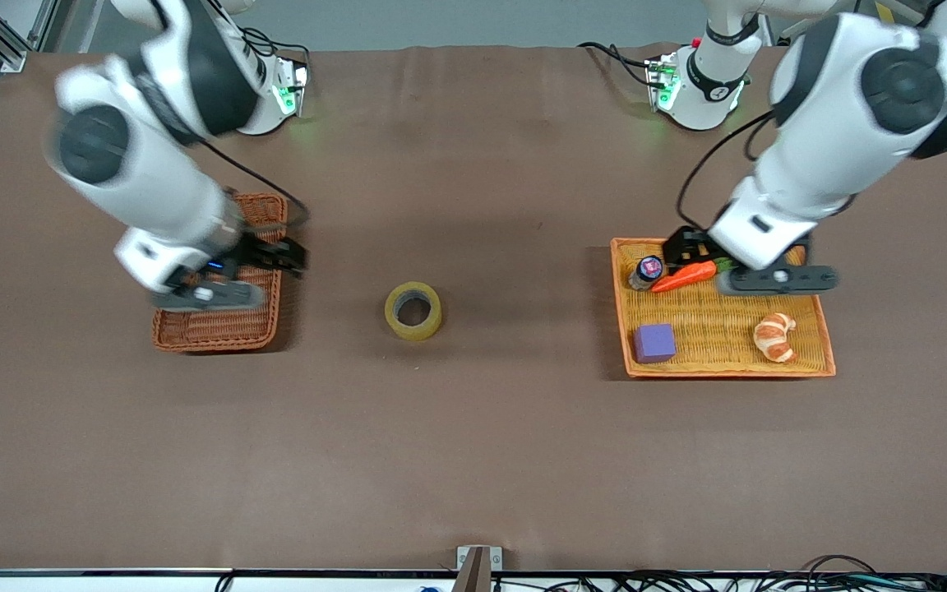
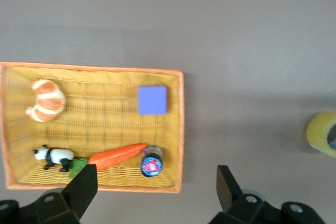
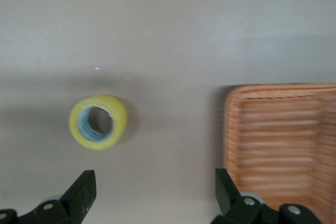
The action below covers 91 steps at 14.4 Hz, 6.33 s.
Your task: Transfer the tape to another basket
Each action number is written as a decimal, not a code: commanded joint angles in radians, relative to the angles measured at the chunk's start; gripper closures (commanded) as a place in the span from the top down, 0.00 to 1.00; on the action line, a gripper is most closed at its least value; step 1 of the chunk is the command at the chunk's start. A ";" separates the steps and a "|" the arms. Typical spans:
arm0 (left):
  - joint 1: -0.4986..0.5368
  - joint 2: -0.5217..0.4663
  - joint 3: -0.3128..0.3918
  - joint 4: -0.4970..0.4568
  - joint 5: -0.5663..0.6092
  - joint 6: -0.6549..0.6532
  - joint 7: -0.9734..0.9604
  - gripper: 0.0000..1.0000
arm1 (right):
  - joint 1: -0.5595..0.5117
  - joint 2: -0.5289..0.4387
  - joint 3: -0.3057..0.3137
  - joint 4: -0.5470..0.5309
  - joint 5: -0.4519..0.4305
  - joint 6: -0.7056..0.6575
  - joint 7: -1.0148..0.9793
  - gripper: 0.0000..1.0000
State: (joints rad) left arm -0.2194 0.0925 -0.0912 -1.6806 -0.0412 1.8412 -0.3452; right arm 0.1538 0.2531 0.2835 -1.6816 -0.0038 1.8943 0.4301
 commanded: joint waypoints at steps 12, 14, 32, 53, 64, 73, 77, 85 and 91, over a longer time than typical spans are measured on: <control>0.176 -0.228 0.005 -0.234 0.021 -0.023 0.230 1.00 | 0.058 0.337 0.125 -0.125 -0.195 0.414 0.260 1.00; 0.173 -0.189 0.004 -0.190 0.021 -0.054 0.229 1.00 | 0.064 0.344 0.128 -0.132 -0.209 0.411 0.260 1.00; 0.167 -0.079 -0.008 -0.041 0.075 -0.066 0.207 1.00 | 0.027 0.404 0.118 -0.144 -0.211 0.438 0.390 0.00; 0.176 -0.074 -0.008 -0.011 0.070 -0.068 0.219 1.00 | -0.082 -0.149 -0.331 -0.559 -0.120 0.218 -0.424 0.00; 0.178 -0.077 -0.004 -0.010 0.070 -0.071 0.219 1.00 | -0.099 -0.048 -0.383 -0.719 -0.122 0.503 -0.479 0.05; 0.169 -0.080 -0.008 -0.010 0.069 -0.077 0.207 1.00 | -0.102 -0.124 -0.376 -0.551 -0.117 0.500 -0.482 1.00; 0.173 -0.080 -0.008 -0.011 0.069 -0.079 0.209 1.00 | -0.102 -0.150 -0.363 -0.322 -0.116 0.338 -0.484 1.00; 0.173 -0.082 -0.008 -0.011 0.066 -0.082 0.209 1.00 | -0.128 -0.152 -0.363 0.210 -0.008 -0.314 -0.464 1.00; 0.175 -0.100 -0.008 -0.025 0.040 -0.085 0.212 1.00 | -0.149 -0.181 -0.334 0.229 -0.018 -0.328 -0.461 1.00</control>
State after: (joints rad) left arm -0.0498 0.0151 -0.0945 -1.7032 0.0109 1.7685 -0.1276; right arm 0.0403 0.0855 -0.0876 -1.4470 -0.0340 1.5665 -0.0330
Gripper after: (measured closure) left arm 0.000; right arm 0.000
